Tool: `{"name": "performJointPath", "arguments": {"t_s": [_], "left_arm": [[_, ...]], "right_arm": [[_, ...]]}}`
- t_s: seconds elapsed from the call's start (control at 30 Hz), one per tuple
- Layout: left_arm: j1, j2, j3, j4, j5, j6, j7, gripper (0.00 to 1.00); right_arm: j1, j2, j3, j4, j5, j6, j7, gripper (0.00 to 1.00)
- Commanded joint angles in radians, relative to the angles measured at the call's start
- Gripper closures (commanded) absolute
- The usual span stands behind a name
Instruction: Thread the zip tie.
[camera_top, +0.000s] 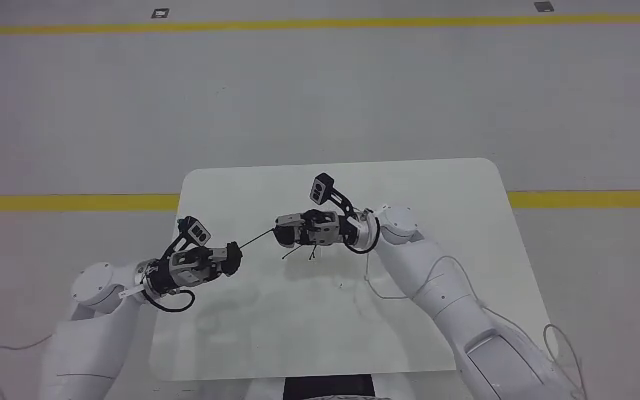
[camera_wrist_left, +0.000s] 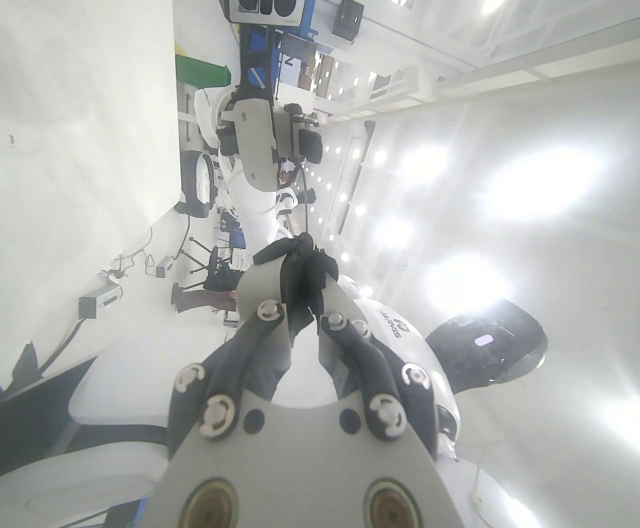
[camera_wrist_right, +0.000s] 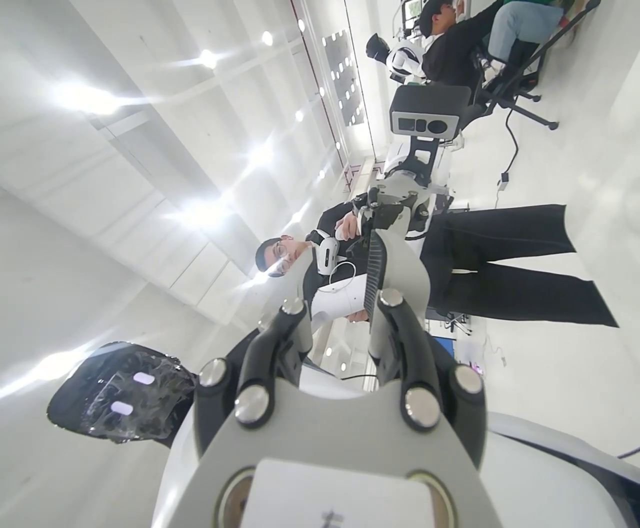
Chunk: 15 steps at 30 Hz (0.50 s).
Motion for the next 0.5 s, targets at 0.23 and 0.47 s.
{"name": "performJointPath", "arguments": {"t_s": [0.23, 0.47], "left_arm": [[0.000, 0.000, 0.000, 0.000, 0.000, 0.000, 0.000, 1.00], [0.000, 0.000, 0.000, 0.000, 0.000, 0.000, 0.000, 1.00]], "right_arm": [[0.006, 0.000, -0.015, -0.005, 0.003, 0.001, 0.013, 0.87], [0.012, -0.002, -0.027, -0.002, 0.009, 0.003, 0.021, 0.85]]}}
